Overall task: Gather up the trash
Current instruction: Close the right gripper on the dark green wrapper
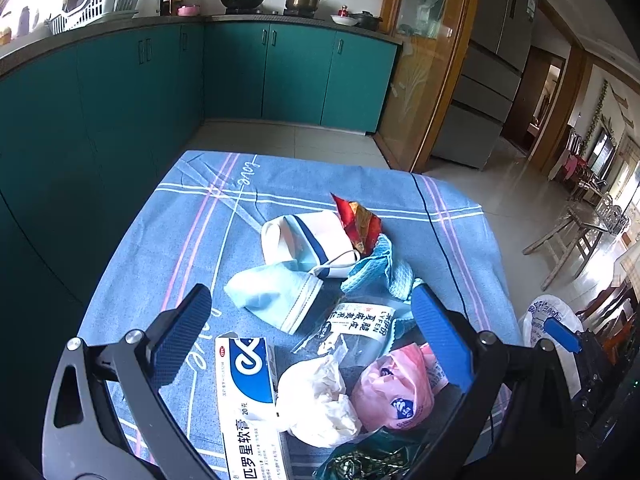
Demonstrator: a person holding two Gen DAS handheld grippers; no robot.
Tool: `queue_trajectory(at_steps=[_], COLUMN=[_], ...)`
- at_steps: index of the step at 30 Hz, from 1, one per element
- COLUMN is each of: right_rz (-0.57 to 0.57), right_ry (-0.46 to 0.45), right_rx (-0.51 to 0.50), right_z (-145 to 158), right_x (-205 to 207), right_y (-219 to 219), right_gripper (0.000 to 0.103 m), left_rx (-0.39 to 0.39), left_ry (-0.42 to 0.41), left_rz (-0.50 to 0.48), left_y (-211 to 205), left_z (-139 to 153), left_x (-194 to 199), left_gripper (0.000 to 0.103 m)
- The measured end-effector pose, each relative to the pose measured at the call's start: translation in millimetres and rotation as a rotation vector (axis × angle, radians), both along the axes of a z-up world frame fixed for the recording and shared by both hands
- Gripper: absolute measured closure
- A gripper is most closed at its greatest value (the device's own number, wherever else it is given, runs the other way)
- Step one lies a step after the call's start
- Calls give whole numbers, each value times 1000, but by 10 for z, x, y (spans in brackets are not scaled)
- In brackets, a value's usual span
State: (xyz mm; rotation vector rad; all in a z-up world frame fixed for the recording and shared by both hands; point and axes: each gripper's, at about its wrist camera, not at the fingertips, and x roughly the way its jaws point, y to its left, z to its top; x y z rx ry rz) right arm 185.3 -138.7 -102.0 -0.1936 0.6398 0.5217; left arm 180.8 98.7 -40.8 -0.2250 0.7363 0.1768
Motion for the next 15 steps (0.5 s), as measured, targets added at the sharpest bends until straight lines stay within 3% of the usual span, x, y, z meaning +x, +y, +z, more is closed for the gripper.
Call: queue_trajectory(at_steps=[9, 15], right_rz=[26, 118], right_ry=[8, 41], right_rx=[8, 53], right_z=[-5, 27], right_x=[-11, -95], right_y=[49, 160], right_gripper=[11, 11], left_rx=[1, 26], left_ry=[2, 5], left_rz=[6, 14], left_y=[18, 25], left_z=[-3, 7], left_x=[-9, -20], left_gripper=[3, 3])
